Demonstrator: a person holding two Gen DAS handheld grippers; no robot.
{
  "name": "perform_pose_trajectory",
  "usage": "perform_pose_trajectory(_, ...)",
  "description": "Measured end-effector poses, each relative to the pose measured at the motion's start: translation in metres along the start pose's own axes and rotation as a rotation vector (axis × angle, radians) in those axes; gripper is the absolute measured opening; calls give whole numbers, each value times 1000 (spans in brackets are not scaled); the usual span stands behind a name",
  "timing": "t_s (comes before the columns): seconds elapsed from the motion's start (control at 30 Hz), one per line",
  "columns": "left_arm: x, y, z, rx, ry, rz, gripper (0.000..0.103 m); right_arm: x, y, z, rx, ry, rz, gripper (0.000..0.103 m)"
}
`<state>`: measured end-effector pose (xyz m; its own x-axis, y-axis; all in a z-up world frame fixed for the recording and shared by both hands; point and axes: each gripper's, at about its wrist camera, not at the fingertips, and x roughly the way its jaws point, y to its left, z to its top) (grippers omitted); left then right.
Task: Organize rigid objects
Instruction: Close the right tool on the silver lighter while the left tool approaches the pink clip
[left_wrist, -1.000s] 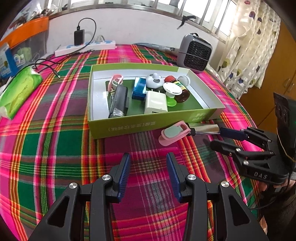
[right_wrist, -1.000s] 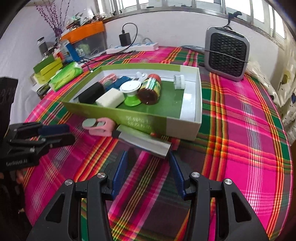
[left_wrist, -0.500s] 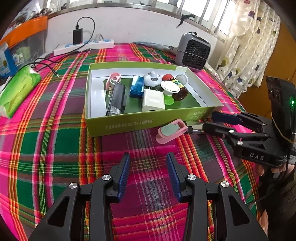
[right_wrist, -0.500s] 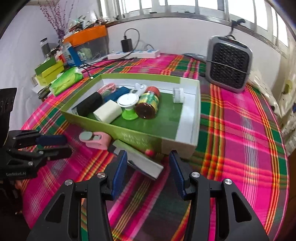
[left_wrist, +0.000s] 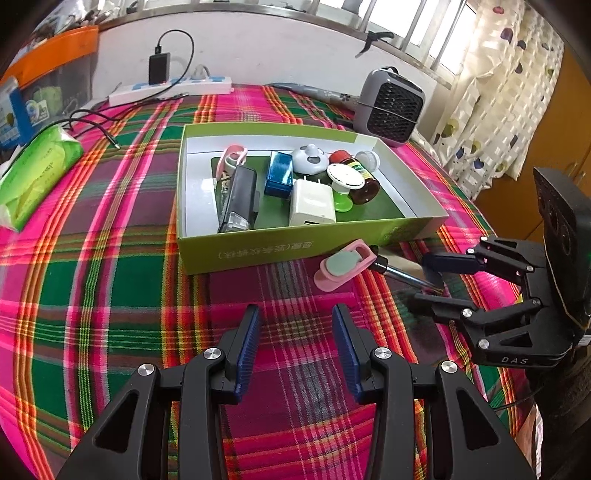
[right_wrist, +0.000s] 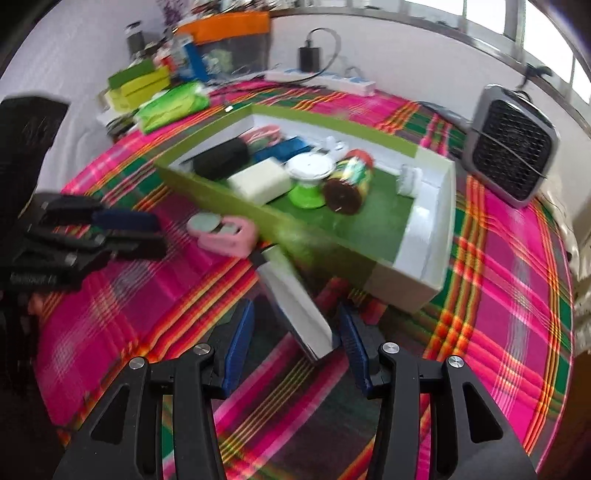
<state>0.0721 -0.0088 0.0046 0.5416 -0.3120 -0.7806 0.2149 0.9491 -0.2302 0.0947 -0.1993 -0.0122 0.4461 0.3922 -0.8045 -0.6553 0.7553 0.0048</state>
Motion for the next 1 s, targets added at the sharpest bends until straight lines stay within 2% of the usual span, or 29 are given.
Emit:
perform_pose_trajectory(0.1, 0, 0, 1, 2, 0, 3, 39, 0, 4, -1, -24, 8, -2, 48)
perform_pose_trajectory(0.4, 4, 1, 9, 15, 12, -4, 39, 7, 7, 9, 24, -10, -58, 48)
perform_pose_trajectory(0.6, 6, -3, 17, 42, 0, 2, 39, 6, 5, 7, 59, -14, -58, 48)
perform_pose_trajectory(0.73, 7, -8, 21, 64, -2, 3, 39, 2, 6, 3, 62, -22, -52, 33)
perform_pose_trajectory(1.0, 14, -19, 30, 128, 4, -4, 39, -5, 9, -6, 74, -19, -47, 24)
